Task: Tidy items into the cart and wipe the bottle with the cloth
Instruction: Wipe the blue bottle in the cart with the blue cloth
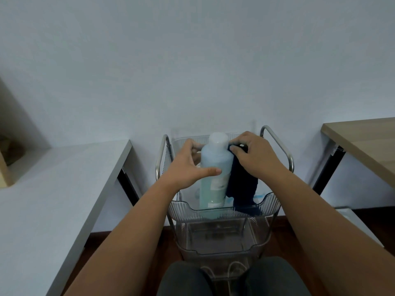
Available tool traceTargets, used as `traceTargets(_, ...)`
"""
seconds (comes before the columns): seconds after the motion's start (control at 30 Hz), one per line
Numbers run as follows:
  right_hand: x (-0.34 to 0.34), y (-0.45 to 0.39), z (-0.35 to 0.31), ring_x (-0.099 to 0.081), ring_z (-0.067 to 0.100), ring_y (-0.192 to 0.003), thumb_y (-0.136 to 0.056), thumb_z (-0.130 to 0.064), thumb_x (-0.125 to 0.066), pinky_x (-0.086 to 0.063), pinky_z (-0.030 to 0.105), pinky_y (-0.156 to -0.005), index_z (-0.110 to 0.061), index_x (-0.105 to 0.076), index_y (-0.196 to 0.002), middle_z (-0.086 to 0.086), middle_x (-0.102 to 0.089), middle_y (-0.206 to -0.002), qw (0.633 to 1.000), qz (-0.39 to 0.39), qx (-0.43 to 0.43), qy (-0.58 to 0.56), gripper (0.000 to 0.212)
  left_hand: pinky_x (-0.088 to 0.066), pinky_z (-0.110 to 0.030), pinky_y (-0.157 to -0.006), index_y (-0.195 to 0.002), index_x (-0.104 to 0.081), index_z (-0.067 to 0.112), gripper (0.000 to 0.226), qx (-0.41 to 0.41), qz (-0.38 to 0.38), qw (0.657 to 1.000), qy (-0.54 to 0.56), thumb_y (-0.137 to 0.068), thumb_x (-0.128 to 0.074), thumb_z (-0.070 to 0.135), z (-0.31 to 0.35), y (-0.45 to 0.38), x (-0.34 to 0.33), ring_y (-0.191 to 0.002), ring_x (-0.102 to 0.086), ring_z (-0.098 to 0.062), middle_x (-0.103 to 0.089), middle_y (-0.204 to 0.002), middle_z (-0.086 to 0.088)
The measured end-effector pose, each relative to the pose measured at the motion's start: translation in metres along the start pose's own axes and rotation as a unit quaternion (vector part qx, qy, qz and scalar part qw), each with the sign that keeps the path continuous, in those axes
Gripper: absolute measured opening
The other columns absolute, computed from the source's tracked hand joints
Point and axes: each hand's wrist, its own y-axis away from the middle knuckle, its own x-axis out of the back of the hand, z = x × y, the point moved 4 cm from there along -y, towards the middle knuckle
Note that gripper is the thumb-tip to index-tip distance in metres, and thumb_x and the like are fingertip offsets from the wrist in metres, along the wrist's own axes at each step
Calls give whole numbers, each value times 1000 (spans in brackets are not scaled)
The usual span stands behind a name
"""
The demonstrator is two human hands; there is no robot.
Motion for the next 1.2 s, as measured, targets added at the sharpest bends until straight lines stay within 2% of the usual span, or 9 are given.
traceTargets(0.13,-2,10,-6,-49,-2,-78,-91,-14,-60,-30,-4,-72,-19,-74,-96,-9,-55,-90,1000,18,17,0,16,-57,-37,-77,-97,-43,31,76,-5,129,988,-84,-43,-92,55,4,3,-6,-95,-64,0,-63,-103,10)
traceTargets(0.23,-6,13,-11,-49,5,-84,-90,-13,-60,-29,-6,-72,-17,-74,-96,-6,-55,-92,999,30,18,5,16,-52,-24,-65,-94,-36,36,83,-17,181,971,-152,-38,-87,67,10,6,-12,-86,-57,7,-55,-98,16)
traceTargets(0.33,-2,10,-11,-48,6,-84,-91,-13,-59,-28,-7,-71,-19,-74,-94,-5,-56,-93,1000,26,7,2,16,-51,-20,-72,-117,-37,36,95,-34,124,982,-142,-42,-88,65,12,5,-9,-96,-56,-1,-47,-111,14)
traceTargets(0.47,-1,7,-11,-47,5,-83,-91,-13,-58,-28,-7,-72,-19,-74,-93,-5,-56,-92,1000,22,10,5,17,-52,-21,-83,-134,-47,39,83,-35,26,984,-175,-62,-86,52,10,2,5,-100,-58,-5,-44,-119,12)
traceTargets(0.63,-5,9,-14,-48,5,-83,-91,-15,-59,-29,-5,-71,-18,-74,-95,-5,-56,-91,1000,25,15,10,16,-47,-20,-88,-125,-54,31,84,-29,75,980,-181,-53,-88,57,12,2,5,-106,-57,-1,-50,-123,16)
traceTargets(0.83,-7,17,-15,-48,6,-81,-89,-15,-62,-29,-4,-70,-18,-75,-100,-4,-58,-91,999,28,36,10,17,-52,-22,-72,-105,-46,36,76,-7,123,977,-171,-45,-89,58,19,7,-4,-94,-60,1,-57,-103,21)
traceTargets(0.97,-1,4,-4,-48,7,-88,-91,-18,-60,-27,7,-68,-20,-75,-101,-1,-62,-99,999,32,1,20,18,-51,-24,-77,-114,-45,32,82,-17,119,973,-195,-49,-90,56,20,6,-3,-98,-59,-6,-54,-108,18)
traceTargets(1.1,-4,-7,-1,-48,5,-91,-92,-18,-58,-26,7,-71,-22,-75,-103,-3,-63,-103,1000,6,-1,22,21,-50,-22,-81,-132,-42,33,93,-10,73,981,-177,-55,-88,55,23,5,3,-103,-59,-2,-53,-125,13)
traceTargets(1.2,-9,-13,4,-49,6,-94,-93,-20,-57,-30,14,-78,-24,-73,-104,-4,-62,-106,1000,-15,-19,11,20,-40,-13,-82,-129,-45,43,77,-70,118,972,-189,-64,-83,58,39,2,5,-105,-54,0,-51,-124,15)
